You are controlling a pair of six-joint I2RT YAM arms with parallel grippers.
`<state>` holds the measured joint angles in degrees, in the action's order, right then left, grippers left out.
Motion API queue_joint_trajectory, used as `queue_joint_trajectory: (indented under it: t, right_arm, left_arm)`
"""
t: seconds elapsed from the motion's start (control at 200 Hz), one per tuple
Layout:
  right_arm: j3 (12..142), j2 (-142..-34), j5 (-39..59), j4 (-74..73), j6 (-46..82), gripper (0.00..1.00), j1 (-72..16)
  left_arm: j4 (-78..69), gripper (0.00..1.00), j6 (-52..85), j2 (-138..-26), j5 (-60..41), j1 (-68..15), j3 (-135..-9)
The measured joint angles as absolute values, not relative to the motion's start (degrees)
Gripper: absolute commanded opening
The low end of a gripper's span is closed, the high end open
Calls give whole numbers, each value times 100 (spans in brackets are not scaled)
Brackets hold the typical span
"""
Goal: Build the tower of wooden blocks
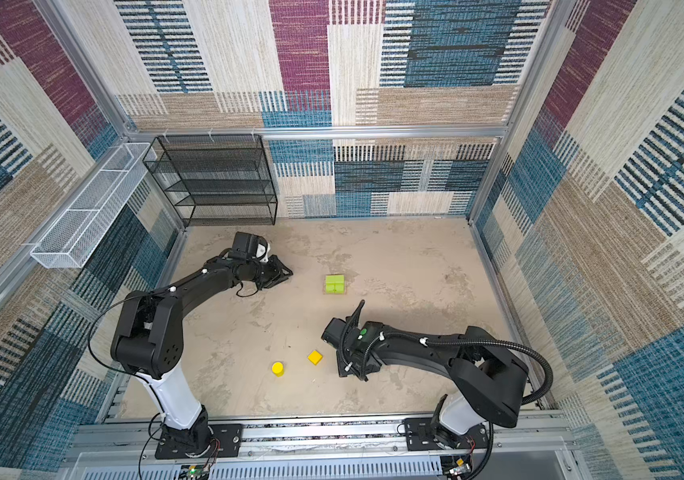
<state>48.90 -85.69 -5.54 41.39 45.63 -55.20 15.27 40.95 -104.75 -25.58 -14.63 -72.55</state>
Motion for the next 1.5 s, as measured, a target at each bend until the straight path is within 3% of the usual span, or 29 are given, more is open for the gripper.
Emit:
queue_joint_trajectory:
  t: [0.436,1.132,1.498]
  right_arm:
    - [6224,-8630,-628,4202,3640,61,-4421]
    - [9655,-11375,-952,4668,2370,60,-3730]
    - [10530,-12036,-963,5061,2270,60,-3699]
  left_arm:
    - [1592,28,4034,-10455,-2536,-1466,-7303]
    - [1796,28,3929,-10545,-2434,-1352,-7446]
    - [1793,28,3929,-10659,-2443,-1284,-7450]
